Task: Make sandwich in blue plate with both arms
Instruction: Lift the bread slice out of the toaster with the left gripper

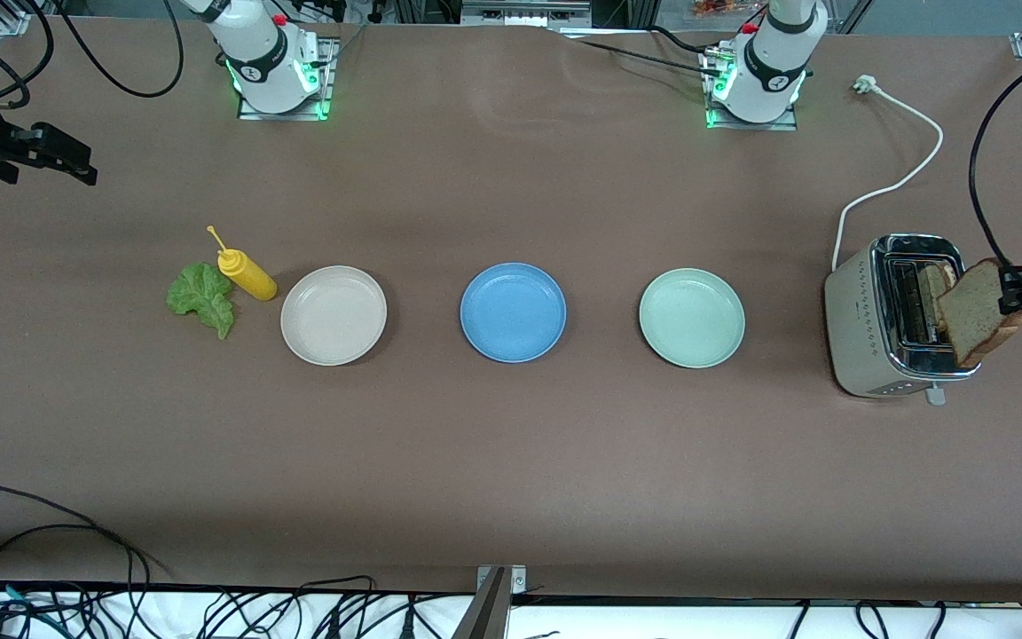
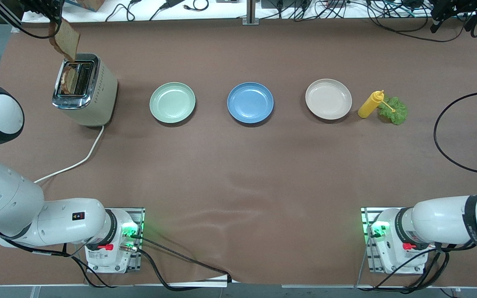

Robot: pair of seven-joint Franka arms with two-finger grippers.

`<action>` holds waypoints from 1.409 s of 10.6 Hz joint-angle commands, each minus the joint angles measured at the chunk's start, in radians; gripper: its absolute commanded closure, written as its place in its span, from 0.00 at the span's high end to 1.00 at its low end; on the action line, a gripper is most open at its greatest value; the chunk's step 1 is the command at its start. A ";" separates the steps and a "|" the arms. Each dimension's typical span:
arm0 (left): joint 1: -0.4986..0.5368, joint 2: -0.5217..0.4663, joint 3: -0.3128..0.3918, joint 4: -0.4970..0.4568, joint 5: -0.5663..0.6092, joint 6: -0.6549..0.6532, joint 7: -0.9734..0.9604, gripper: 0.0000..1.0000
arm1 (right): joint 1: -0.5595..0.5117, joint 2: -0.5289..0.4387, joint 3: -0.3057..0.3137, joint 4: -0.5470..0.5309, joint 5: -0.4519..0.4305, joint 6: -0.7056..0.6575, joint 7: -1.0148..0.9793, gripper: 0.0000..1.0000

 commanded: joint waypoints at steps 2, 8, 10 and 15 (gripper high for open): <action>-0.019 0.009 -0.006 0.059 -0.140 -0.105 0.025 0.00 | 0.002 0.001 0.009 0.024 -0.014 -0.041 0.003 1.00; -0.051 0.051 -0.145 0.074 -0.246 -0.175 -0.019 0.00 | 0.000 -0.002 0.023 0.024 -0.012 -0.056 0.004 1.00; -0.051 0.111 -0.215 0.076 -0.298 -0.170 -0.048 0.00 | 0.000 -0.002 0.020 0.025 -0.009 -0.053 0.004 1.00; -0.082 0.195 -0.370 0.081 -0.303 -0.097 -0.204 0.00 | -0.001 -0.005 -0.021 0.025 -0.008 -0.079 0.003 1.00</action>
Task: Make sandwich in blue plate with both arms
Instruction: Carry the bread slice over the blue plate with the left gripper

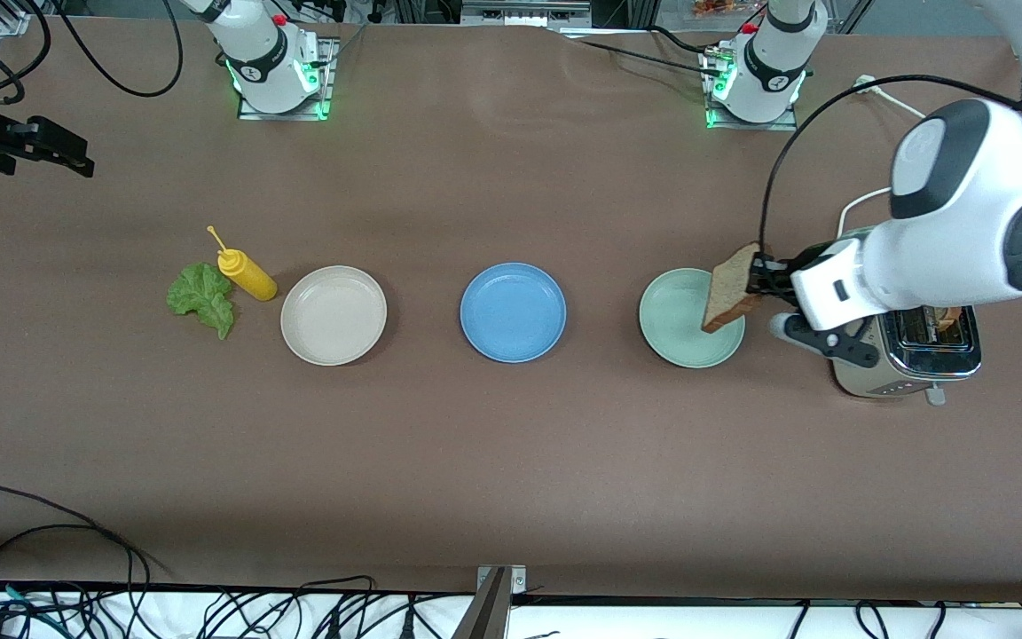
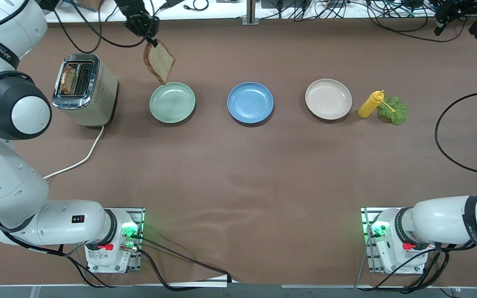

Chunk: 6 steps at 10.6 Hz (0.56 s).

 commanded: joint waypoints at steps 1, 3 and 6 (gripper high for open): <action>-0.003 0.063 -0.089 0.033 -0.027 0.047 -0.089 0.00 | 0.000 -0.006 -0.003 0.021 -0.006 -0.034 0.006 1.00; -0.004 0.110 -0.164 0.031 -0.024 0.119 -0.162 0.00 | 0.000 -0.005 0.001 0.021 -0.006 -0.029 0.006 1.00; -0.017 0.211 -0.267 0.031 -0.022 0.232 -0.293 0.00 | 0.000 -0.006 0.002 0.021 -0.006 -0.031 0.006 1.00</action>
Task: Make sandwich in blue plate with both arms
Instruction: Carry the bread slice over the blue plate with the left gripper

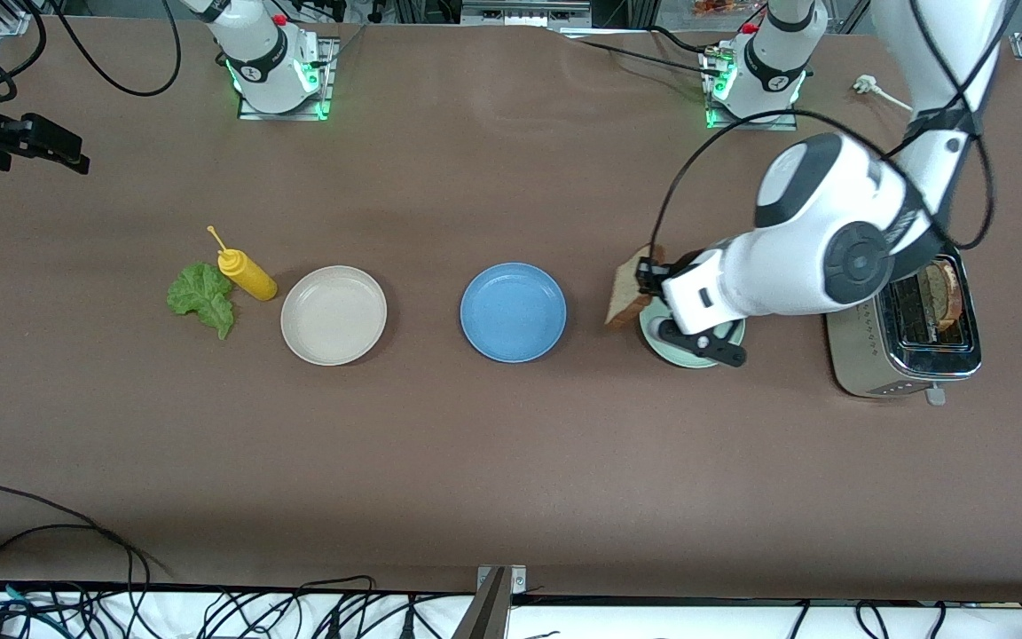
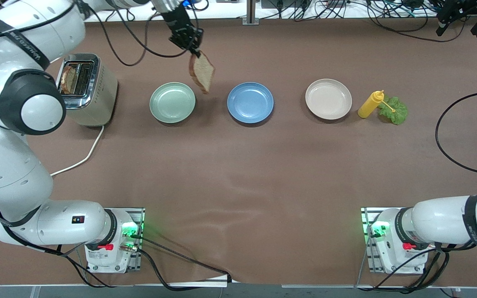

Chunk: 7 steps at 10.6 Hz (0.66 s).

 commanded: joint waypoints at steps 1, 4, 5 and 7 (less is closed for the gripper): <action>-0.019 0.119 -0.075 0.031 -0.024 0.093 -0.095 0.00 | 0.000 -0.004 0.007 0.018 -0.004 -0.022 0.006 1.00; -0.048 0.204 -0.126 0.031 -0.024 0.207 -0.161 0.00 | 0.000 -0.004 0.011 0.018 -0.004 -0.022 0.006 1.00; -0.067 0.225 -0.130 0.031 -0.024 0.240 -0.178 0.00 | 0.000 -0.004 0.016 0.018 -0.004 -0.024 0.006 1.00; -0.073 0.270 -0.159 0.021 -0.036 0.309 -0.227 0.00 | 0.000 -0.003 0.014 0.018 -0.004 -0.024 0.006 1.00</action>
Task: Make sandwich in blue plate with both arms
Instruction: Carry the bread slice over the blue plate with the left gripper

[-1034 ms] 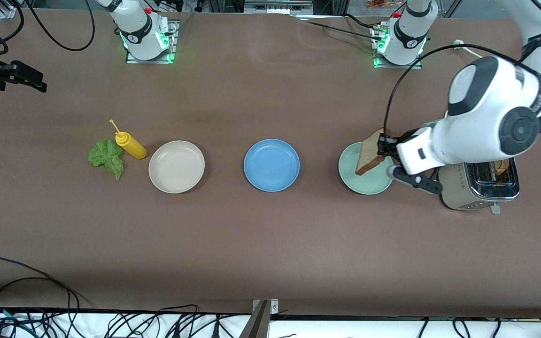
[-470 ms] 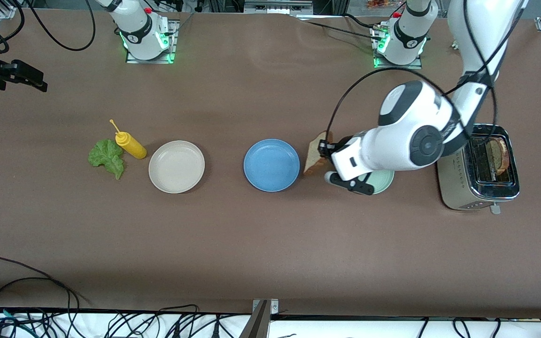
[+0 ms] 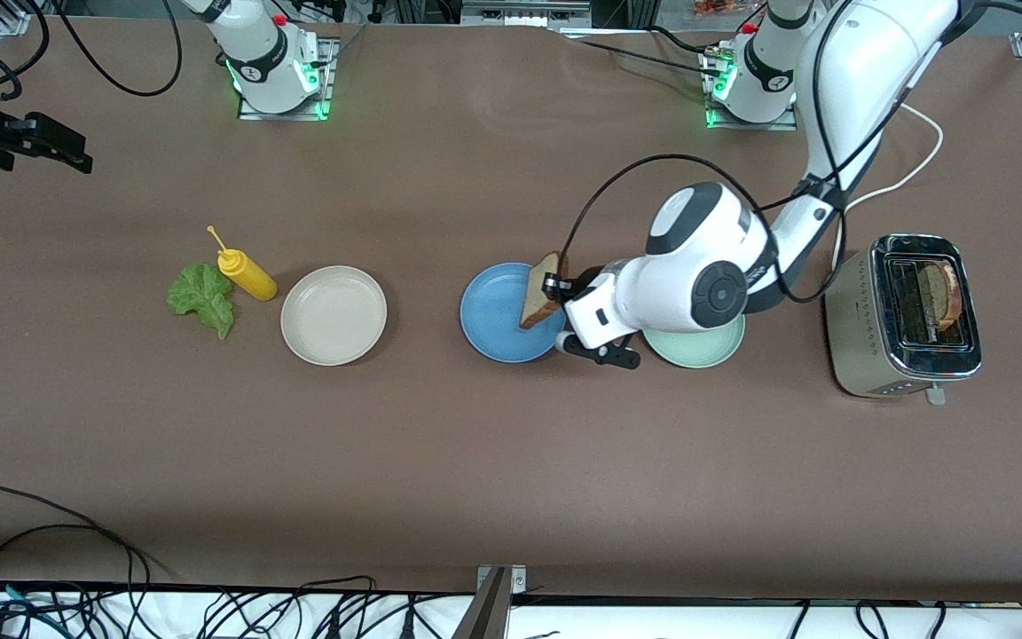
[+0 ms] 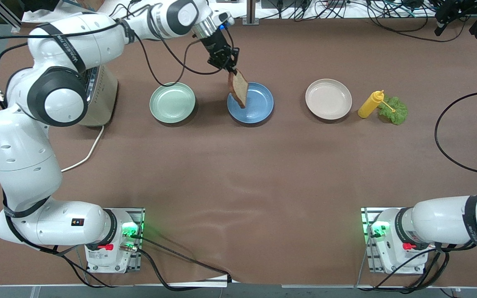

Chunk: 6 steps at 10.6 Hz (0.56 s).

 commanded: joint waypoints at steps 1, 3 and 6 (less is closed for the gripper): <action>-0.031 0.063 -0.030 0.014 -0.036 0.096 -0.077 0.00 | -0.001 -0.002 0.004 0.019 -0.004 -0.021 0.006 1.00; -0.046 0.097 -0.031 0.011 -0.034 0.158 -0.117 0.00 | -0.001 -0.002 0.004 0.017 -0.004 -0.020 0.006 1.00; -0.074 0.117 -0.031 -0.026 -0.034 0.211 -0.154 0.00 | -0.001 -0.002 0.004 0.017 -0.004 -0.021 0.006 1.00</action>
